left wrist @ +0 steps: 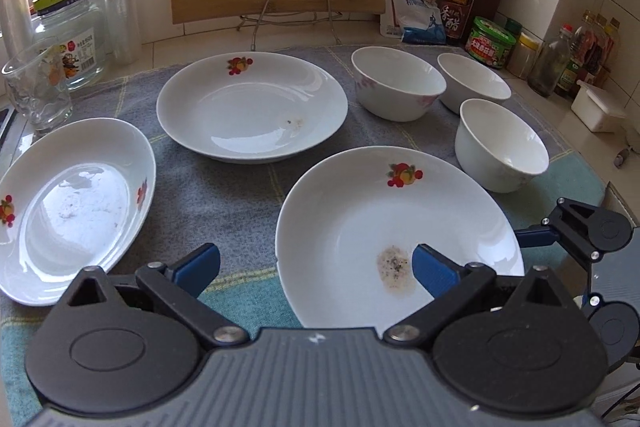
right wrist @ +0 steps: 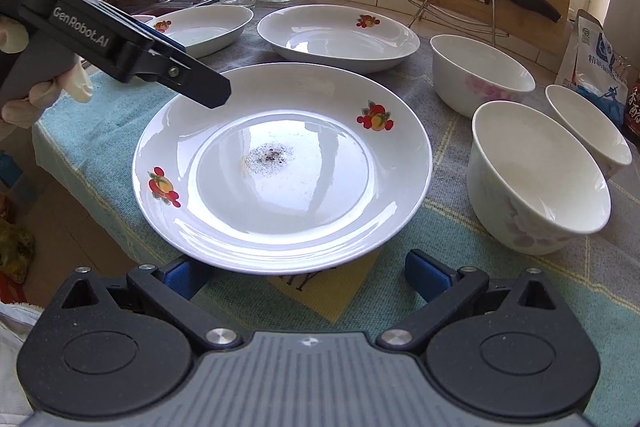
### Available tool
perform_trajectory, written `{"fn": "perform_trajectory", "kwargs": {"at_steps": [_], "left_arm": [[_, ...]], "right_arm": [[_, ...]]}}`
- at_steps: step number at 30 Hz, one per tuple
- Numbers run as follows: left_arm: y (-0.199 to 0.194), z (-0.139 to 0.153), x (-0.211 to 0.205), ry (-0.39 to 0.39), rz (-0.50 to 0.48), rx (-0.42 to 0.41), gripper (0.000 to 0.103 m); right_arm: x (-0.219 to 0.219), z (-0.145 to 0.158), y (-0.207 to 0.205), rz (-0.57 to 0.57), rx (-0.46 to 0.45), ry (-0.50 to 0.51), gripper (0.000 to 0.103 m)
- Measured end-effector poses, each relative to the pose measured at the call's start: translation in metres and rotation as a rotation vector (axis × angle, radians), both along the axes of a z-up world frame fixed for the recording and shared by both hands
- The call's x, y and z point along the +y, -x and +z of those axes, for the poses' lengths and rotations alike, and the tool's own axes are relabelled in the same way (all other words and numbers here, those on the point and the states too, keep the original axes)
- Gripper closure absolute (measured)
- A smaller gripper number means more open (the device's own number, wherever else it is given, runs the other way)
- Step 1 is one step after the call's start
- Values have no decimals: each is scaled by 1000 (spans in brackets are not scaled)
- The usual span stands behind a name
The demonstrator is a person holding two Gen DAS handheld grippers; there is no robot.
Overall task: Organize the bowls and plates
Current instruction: 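Grasp the rim of the brown-stained white plate with the left tool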
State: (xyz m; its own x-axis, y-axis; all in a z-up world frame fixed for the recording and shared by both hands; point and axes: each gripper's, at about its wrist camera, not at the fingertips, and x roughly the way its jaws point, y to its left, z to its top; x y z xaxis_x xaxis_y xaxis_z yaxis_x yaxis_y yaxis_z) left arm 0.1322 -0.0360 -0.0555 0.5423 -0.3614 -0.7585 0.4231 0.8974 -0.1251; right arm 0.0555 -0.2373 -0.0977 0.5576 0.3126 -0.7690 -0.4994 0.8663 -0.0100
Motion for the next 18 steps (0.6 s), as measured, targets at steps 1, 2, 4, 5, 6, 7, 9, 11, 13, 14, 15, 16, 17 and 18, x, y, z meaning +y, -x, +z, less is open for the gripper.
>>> {"fn": "perform_trajectory", "kwargs": {"at_steps": [1,2,4,5,6,7,9,11,13,14,15,16,17,18], "left_arm": [[-4,-2,-2,7,-16,12,1],[-9,-5,-5,14,-38,27,1],[-16,-11,-10,21,-66,57,1],[-19,-13,-12,25,-81,70,1],[-23,-16,-14,29,-97,86,1],[-25,-18,-16,36,-111,98,2],[-30,-20,-18,49,-139,118,1],[-34,-23,-19,61,-159,143,1],[-42,-27,-18,93,-170,193,1],[-43,-26,-17,104,-172,191,1],[-46,-27,-17,107,-179,198,1],[-47,-27,-17,109,-186,199,1],[-48,-27,-17,110,-193,199,1],[-49,-27,-17,112,-204,200,1]], "right_arm": [[0,0,0,1,1,0,0],[0,0,0,1,0,-1,0],[0,0,0,0,-5,-4,0],[0,0,1,0,-8,-5,0],[0,0,1,0,-8,-5,0],[0,0,1,-1,-9,-6,0],[0,0,2,-1,-13,-8,0],[-1,0,4,-1,-22,-12,0],[-3,-1,7,0,-34,-18,0],[-3,-1,8,3,-41,-22,0],[-4,-2,10,5,-49,-26,0],[-5,-2,11,8,-55,-30,0],[-5,-2,11,10,-58,-33,0],[-5,-2,11,13,-61,-35,0]]}}
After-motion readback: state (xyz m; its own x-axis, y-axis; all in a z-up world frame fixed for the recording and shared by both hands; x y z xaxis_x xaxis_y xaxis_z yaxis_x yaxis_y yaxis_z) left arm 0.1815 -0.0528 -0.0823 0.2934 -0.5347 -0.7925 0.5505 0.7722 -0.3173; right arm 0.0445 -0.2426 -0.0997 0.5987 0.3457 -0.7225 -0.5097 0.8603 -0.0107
